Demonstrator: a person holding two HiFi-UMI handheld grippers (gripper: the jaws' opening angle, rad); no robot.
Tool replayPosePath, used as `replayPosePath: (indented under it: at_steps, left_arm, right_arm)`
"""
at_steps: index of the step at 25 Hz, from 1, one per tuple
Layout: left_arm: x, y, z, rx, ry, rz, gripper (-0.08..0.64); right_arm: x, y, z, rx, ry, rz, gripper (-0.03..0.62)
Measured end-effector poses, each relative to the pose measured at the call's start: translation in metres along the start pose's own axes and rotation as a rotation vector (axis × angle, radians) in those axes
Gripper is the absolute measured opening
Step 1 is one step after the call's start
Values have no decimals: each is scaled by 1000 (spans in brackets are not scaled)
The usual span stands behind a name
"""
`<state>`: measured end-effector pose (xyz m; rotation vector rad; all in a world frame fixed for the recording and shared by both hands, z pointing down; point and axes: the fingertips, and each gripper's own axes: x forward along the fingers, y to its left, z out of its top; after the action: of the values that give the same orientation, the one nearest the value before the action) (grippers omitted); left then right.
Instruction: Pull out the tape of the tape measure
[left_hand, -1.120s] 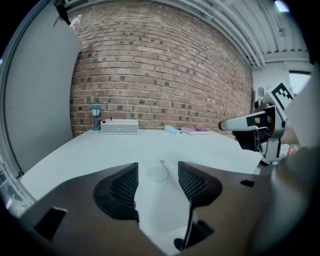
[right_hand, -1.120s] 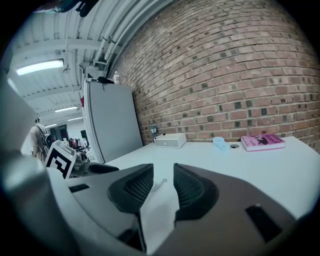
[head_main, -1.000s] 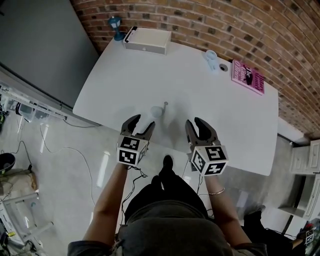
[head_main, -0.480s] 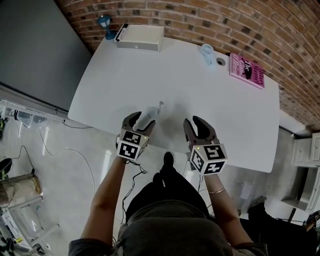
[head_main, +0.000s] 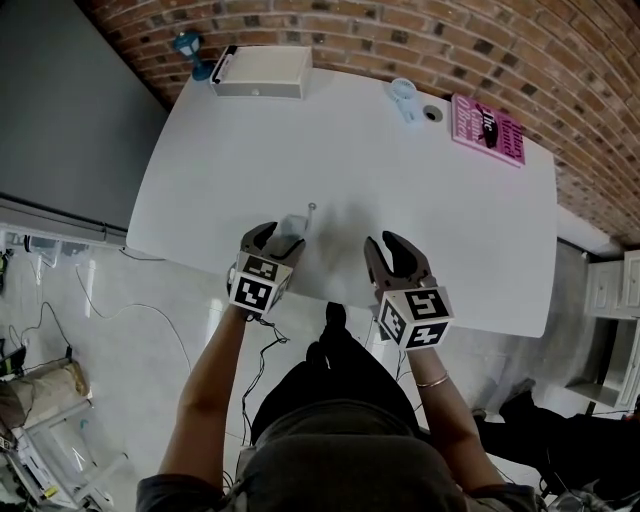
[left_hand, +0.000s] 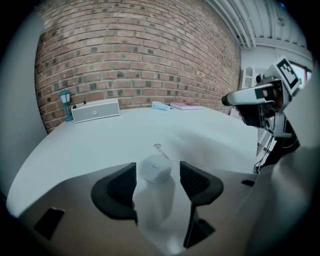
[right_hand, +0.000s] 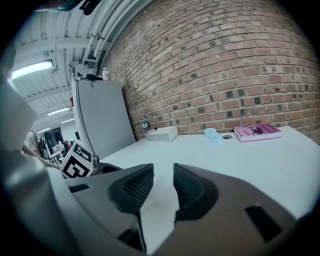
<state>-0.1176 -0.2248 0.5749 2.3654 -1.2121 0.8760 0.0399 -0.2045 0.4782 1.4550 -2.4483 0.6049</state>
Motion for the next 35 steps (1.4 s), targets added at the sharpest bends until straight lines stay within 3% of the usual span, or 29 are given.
replayPosePath:
  at_steps: [16, 25, 27, 35]
  left_arm:
    - [25, 0, -3, 64, 103, -73, 261]
    - [26, -2, -4, 74, 102, -89, 258]
    - [27, -3, -4, 81, 102, -86, 230]
    - [19, -7, -1, 191, 120, -78, 229]
  right_arm:
    - [4, -13, -3, 24, 15, -20, 110]
    - [4, -14, -5, 24, 19, -20, 109]
    - [4, -13, -6, 23, 20, -19, 109]
    - [2, -11, -9, 20, 28, -10, 107]
